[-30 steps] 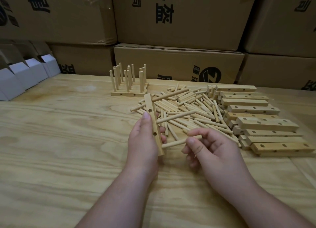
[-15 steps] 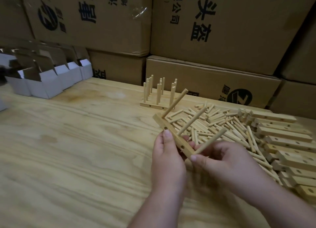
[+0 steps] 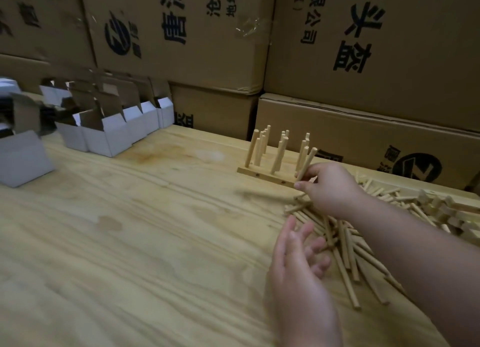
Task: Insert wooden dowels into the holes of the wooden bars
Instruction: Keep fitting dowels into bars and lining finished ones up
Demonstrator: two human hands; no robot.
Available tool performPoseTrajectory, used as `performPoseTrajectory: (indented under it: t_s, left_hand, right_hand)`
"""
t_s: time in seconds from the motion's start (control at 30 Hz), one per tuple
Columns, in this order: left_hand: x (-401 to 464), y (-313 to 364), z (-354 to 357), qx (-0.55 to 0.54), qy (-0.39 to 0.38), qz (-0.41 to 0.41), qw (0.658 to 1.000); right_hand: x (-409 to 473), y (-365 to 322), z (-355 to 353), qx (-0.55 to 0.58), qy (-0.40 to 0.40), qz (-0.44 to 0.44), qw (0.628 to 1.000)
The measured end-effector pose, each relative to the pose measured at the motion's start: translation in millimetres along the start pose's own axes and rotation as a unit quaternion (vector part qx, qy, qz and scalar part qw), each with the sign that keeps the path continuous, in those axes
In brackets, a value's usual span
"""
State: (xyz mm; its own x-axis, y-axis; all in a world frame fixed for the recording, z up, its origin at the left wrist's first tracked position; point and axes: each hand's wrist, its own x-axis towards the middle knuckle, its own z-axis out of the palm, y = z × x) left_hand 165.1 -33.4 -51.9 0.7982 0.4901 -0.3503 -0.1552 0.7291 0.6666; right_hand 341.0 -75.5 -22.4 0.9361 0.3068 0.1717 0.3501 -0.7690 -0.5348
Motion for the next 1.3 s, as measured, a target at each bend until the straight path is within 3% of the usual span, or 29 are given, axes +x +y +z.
performPoseTrajectory:
  t_s: [0.7,1.03,1.3]
  left_hand:
    - [6,7,-5,0.053,-0.056,0.015,0.997]
    - [11,5,-7,0.080,-0.039,0.022,0.996]
    - [14,1,-6,0.067,-0.020,0.013,0.997]
  right_hand:
    - [42,38,29,-0.128,0.062,0.011,0.990]
    - [52,44,28,-0.129,0.042,-0.011,0.991]
    - [66,49,14,-0.079,-0.071,-0.005,0.994]
